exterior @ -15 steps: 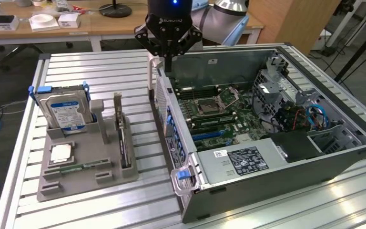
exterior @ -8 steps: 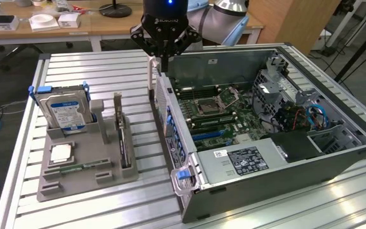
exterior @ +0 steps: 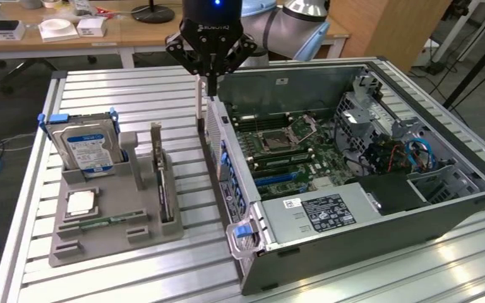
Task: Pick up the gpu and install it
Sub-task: 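Reach for the gpu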
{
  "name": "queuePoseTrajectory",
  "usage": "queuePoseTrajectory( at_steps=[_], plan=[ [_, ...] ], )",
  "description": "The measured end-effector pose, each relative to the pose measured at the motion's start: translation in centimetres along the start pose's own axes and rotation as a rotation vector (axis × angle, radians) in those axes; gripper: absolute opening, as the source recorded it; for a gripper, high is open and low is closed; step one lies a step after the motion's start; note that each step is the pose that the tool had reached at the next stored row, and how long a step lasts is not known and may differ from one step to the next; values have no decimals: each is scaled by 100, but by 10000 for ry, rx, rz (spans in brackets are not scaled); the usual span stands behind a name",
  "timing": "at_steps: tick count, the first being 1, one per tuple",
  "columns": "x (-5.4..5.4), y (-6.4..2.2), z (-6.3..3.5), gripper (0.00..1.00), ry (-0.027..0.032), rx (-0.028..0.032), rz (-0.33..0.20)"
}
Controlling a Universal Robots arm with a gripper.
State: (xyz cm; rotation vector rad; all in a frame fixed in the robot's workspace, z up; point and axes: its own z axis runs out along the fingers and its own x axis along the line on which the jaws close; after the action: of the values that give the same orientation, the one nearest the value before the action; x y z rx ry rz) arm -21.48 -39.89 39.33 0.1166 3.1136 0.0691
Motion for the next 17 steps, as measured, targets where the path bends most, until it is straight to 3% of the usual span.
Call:
queuePoseTrajectory(
  at_steps=[17],
  plan=[
    [212,-16,-6,11,0,0,0]
  ],
)
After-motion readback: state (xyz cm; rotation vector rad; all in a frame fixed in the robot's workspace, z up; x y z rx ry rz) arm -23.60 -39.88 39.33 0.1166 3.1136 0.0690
